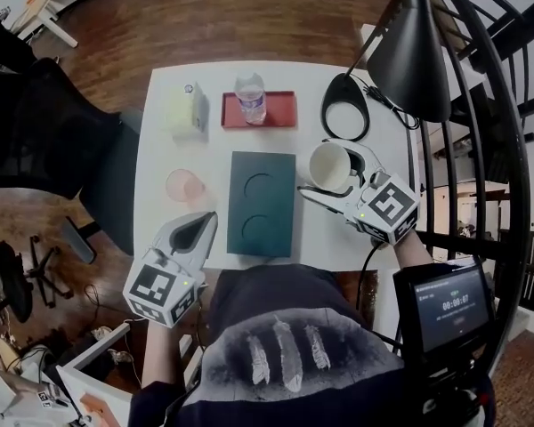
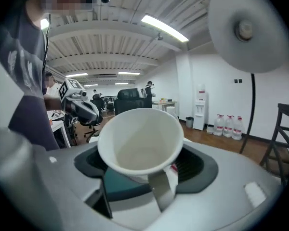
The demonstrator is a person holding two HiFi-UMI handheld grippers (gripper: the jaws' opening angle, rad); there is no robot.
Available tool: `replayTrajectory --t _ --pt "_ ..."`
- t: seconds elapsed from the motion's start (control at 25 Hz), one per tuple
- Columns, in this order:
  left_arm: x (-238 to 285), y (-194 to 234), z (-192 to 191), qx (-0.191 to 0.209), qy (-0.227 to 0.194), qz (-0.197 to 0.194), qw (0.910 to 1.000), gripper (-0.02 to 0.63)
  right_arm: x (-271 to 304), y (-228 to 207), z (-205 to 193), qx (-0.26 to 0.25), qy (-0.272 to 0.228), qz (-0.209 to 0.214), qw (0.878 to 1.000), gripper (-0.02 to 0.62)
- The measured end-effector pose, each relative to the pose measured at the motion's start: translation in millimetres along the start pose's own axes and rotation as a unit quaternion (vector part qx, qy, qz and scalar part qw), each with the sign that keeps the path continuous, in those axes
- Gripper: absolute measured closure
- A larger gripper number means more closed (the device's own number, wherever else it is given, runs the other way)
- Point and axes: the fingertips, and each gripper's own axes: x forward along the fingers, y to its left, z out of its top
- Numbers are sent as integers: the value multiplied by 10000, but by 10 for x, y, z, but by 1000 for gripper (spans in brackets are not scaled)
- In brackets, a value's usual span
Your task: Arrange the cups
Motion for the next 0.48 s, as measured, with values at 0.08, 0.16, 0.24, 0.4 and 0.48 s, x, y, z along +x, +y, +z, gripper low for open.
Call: replayTrajectory --t 0.08,0.16,0.24,0.4,0.48 --pt "-50 49 -33 -30 -18 23 10000 591 95 107 150 -136 3 126 9998 186" --pt "-96 96 -72 -74 -37 54 10000 591 202 211 268 -243 -28 281 9993 186" --pt "-138 146 -113 -122 -49 81 9999 591 323 309 322 -299 -57 442 9986 186" --pt "-224 253 -163 -196 -72 115 9997 591 555 440 301 -400 120 601 9973 186" --pt "-267 299 -180 -222 -84 132 9996 591 648 498 252 -445 248 656 9965 186"
